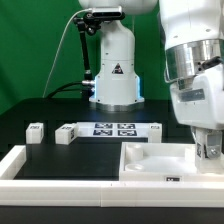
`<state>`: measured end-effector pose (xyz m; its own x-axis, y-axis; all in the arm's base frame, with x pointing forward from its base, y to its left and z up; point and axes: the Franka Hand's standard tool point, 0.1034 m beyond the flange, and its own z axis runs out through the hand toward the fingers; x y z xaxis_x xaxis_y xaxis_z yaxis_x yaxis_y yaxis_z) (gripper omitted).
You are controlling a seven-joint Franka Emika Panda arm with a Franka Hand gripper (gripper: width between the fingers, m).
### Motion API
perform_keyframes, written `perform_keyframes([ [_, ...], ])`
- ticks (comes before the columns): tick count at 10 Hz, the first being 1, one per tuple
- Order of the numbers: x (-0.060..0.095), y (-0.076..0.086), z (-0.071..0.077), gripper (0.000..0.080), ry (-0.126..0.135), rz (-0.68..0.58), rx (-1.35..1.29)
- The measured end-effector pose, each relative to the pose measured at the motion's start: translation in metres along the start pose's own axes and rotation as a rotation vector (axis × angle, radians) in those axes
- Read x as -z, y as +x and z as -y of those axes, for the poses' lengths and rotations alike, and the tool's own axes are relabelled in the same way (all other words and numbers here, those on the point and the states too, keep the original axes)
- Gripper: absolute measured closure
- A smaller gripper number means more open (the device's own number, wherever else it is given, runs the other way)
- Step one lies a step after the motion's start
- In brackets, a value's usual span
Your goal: Assemble one leg
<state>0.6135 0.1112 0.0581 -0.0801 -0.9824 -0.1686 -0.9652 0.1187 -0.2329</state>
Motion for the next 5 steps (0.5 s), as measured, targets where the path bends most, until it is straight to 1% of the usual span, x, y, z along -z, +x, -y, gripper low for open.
perform_keyframes([
  [1,-0.0003,-0.0015,-0.0011,0.0508,0.001,0.010,-0.140],
  [2,-0.0006,-0.0019,-0.0015,0.0509,0.001,0.011,-0.145],
  [3,-0.0010,-0.0016,-0.0018,0.0458,0.000,0.010,-0.109],
  [4,-0.0012,-0.0014,-0.0020,0.0290,0.000,0.009,-0.044],
  [5,-0.0009,-0.0010,-0.0012,0.0290,0.001,0.010,-0.031],
])
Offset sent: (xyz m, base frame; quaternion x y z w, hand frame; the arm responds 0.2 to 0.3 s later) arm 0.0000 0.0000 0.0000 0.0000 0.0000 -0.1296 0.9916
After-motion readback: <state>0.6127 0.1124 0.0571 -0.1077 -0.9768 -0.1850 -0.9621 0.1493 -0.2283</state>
